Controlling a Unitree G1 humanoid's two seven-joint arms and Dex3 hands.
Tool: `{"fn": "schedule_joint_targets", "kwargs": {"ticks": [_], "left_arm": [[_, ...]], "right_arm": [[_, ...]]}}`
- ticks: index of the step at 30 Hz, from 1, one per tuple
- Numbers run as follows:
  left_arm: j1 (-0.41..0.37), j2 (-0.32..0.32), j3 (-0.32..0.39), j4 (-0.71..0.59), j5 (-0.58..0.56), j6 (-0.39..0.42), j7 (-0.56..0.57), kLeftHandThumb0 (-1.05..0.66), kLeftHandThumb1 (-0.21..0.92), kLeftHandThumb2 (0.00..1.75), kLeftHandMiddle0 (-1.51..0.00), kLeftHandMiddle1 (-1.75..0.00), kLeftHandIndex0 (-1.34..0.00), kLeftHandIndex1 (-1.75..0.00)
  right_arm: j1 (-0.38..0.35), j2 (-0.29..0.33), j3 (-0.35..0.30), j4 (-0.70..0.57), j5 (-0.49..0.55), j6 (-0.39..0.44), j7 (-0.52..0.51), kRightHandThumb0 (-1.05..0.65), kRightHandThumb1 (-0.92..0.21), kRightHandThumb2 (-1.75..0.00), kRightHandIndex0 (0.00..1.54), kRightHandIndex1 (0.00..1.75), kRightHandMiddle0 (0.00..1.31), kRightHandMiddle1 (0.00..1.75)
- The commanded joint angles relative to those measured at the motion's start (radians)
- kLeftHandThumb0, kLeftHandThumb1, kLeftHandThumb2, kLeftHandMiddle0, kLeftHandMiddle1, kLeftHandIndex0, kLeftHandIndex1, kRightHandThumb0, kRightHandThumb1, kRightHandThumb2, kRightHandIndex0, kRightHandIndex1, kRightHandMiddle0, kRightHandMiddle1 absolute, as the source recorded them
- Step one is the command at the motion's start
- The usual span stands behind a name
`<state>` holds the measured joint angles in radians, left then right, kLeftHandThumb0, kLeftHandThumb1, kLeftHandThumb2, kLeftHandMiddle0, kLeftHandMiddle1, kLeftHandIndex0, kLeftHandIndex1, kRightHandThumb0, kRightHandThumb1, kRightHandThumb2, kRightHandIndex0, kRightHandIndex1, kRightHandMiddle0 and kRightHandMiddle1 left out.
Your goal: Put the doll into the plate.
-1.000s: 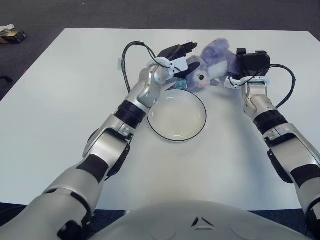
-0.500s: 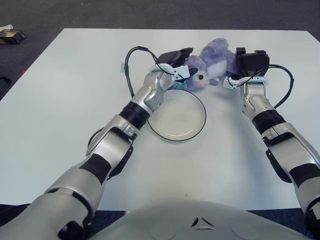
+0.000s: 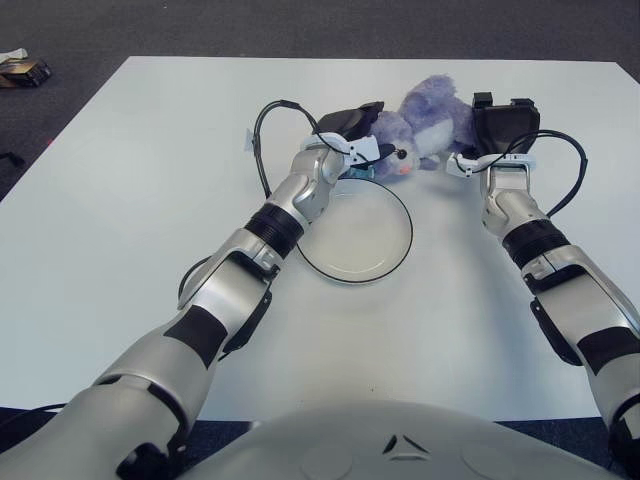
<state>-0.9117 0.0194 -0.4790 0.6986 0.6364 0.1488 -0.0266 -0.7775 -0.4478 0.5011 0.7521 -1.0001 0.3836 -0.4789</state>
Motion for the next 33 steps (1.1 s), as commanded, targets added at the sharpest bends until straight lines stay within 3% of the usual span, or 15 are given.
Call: {"fn": "schedule_joint_targets", "kwargs": {"ticks": [1,10,22,33], "left_arm": [[-0.029,-0.001,0.000,0.027,-0.003,-0.014,0.004,-1.05,0.92,0.59,-0.27,0.00,-0.14,0.00],[-0.045,-0.006,0.007,0.075,-0.027,-0.043,-0.016,-1.05,0.92,0.55,-0.26,0.00,-0.12,0.00],[-0.039,-0.028,0.032,0.099,-0.091,-0.079,-0.028,-1.04,0.92,0.27,-0.22,0.00,-0.10,0.00],[-0.058,-0.070,0.019,0.199,-0.075,-0.095,0.032,-1.05,0.92,0.24,-0.21,0.00,-0.08,0.00]], "right_arm": [[-0.009,-0.004,-0.002,-0.018,-0.010,0.010,-0.018,-0.02,-0.89,-0.13,0.80,1.75,0.69,1.75],[-0.006,-0.001,-0.001,-0.022,-0.013,0.018,-0.051,-0.02,-0.90,-0.12,0.80,1.75,0.69,1.75],[-0.009,-0.001,0.001,-0.020,-0.013,0.022,-0.066,-0.02,-0.91,-0.11,0.79,1.75,0.68,1.75],[-0.011,-0.001,0.002,-0.022,-0.017,0.021,-0.082,-0.02,-0.92,-0.11,0.78,1.75,0.67,1.75]]}}
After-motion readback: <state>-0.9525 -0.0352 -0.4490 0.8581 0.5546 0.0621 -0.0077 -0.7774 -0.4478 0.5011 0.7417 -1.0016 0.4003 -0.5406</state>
